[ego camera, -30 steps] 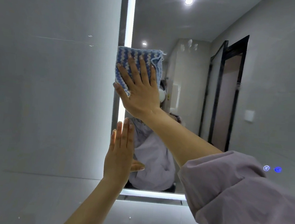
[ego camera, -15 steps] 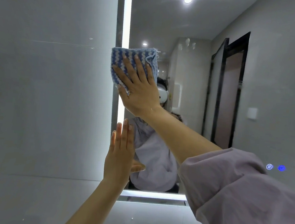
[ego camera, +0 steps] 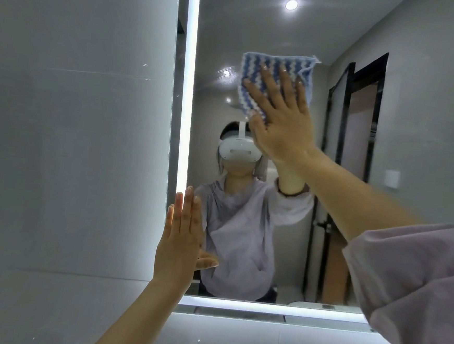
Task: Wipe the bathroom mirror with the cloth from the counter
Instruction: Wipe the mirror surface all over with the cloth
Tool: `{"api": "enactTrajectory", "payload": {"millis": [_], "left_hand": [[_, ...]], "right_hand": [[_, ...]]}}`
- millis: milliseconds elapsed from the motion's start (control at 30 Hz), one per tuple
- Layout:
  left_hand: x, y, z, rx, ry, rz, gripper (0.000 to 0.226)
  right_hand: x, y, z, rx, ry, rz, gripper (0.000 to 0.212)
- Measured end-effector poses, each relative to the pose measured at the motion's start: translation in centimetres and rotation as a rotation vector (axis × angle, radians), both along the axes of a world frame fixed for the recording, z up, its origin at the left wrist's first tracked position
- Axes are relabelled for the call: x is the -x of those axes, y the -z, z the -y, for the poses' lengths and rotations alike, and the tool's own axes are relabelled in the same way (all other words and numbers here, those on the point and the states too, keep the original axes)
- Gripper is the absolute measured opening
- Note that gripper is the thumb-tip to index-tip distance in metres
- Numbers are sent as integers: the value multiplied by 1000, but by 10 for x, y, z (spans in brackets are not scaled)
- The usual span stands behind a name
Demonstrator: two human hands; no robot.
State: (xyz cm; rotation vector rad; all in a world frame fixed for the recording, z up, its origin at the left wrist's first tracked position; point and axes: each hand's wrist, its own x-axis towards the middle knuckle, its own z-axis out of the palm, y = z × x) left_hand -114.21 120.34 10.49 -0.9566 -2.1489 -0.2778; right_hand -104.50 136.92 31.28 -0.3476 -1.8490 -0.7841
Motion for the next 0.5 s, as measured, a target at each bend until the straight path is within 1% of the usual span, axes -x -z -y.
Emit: {"api": "enactTrajectory", "payload": {"millis": [67,167,267,367,500], "left_hand": [[2,1,-1,33,-4,16,119],[0,1,1,10,1,-3,118],[-1,0,2,3,12,-12,121],[-2,-1,2,-18,16,-17,127],[0,1,1,-5,10,-8,124]], "right_hand": [[-16,-4,-12,59,3,-35,56],[-41,-6,-30,153,0,-93,58],[-59,-4,-45,238,-9,-169,57],[-60,-2,-51,263,-1,-221,56],[-48,-1,-48,291,-28,-276,57]]}}
